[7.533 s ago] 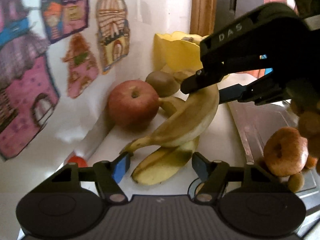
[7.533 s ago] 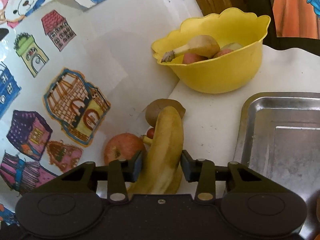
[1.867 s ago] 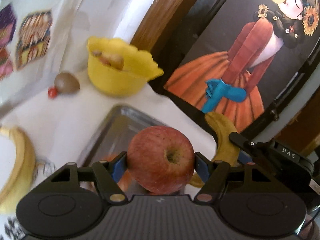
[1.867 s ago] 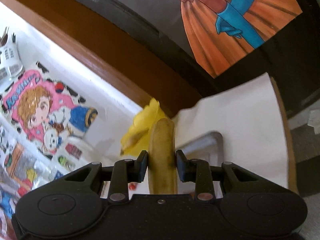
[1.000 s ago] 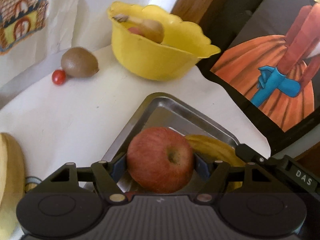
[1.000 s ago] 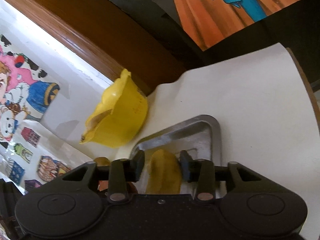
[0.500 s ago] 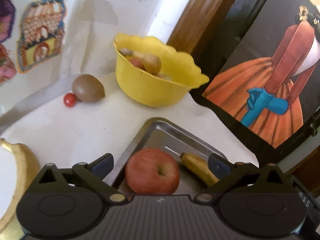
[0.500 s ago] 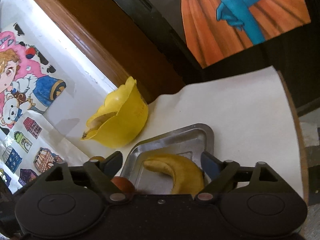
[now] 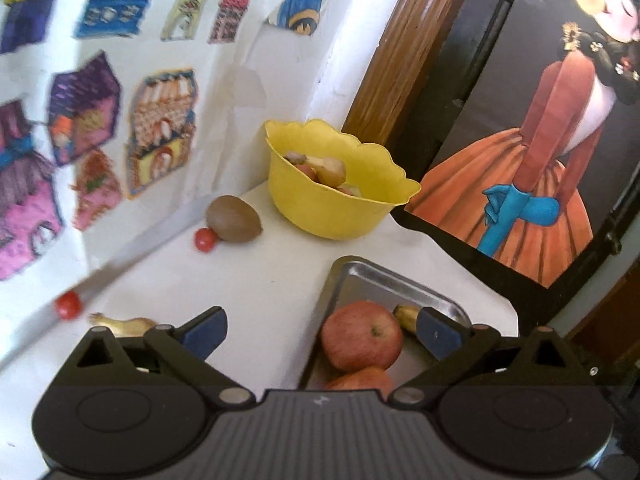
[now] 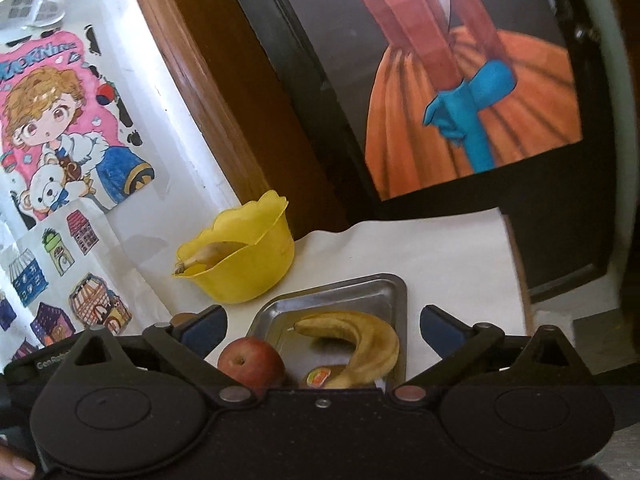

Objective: Organize fruits
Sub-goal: 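Open both tools to release the banana and apple onto the tray, then withdraw both open tools from the tray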

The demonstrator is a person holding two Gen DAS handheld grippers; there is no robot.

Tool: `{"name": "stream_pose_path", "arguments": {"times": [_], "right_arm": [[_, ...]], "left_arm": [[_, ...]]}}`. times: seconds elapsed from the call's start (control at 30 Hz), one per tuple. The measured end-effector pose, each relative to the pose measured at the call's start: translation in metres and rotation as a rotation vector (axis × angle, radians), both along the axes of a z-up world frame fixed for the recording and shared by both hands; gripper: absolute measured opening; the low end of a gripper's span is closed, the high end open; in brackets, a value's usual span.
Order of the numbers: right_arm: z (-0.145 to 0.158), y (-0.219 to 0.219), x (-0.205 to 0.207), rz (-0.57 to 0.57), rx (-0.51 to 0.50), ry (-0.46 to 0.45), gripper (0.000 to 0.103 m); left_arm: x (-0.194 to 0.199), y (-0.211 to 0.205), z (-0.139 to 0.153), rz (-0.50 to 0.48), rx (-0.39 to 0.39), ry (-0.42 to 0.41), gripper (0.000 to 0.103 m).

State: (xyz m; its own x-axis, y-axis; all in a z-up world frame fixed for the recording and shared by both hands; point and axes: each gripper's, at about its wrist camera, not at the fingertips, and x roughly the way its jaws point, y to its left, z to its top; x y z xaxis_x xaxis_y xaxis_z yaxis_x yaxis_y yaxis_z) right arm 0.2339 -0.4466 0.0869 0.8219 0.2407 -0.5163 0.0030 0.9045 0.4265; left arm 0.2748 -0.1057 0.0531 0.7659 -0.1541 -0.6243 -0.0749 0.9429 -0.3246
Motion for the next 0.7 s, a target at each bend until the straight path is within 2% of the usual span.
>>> {"name": "stream_pose_path", "arguments": {"times": [0.23,0.5,0.7], "right_arm": [[0.015,0.041,-0.054,-0.061,-0.093,0.01,0.102],[0.012,0.097,-0.104,-0.039,-0.178,0.058,0.102],[0.0,0.128,-0.127,-0.043,-0.199,0.164,0.102]], "left_arm": [[-0.035,0.039,0.008,-0.066,0.043,-0.005,0.103],[-0.067,0.076,0.002,-0.113,0.091,0.027,0.103],[-0.087,0.093,-0.013,-0.156,0.175,0.051,0.103]]}}
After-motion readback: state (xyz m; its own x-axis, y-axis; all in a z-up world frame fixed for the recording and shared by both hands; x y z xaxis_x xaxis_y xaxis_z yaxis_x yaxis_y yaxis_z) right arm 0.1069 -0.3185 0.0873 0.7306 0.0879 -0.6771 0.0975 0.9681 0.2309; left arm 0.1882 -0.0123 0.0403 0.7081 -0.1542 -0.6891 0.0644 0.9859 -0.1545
